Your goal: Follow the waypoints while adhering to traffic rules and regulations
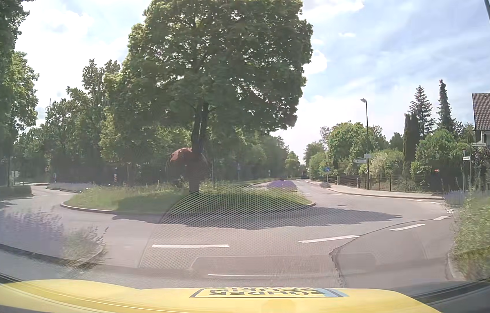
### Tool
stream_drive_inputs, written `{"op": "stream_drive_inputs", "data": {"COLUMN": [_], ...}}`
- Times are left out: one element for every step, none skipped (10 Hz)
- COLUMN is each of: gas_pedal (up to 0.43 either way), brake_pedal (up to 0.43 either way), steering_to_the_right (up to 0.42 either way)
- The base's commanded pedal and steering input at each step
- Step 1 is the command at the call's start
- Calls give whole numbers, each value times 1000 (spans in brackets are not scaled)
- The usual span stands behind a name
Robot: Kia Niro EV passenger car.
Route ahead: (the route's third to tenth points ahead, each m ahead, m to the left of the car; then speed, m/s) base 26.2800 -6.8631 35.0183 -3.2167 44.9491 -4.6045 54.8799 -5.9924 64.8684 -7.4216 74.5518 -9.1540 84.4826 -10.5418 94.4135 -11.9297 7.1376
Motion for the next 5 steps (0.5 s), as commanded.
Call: {"op": "stream_drive_inputs", "data": {"gas_pedal": [87,87,87,98,98], "brake_pedal": [0,0,0,0,0], "steering_to_the_right": [171,195,207,210,210]}}
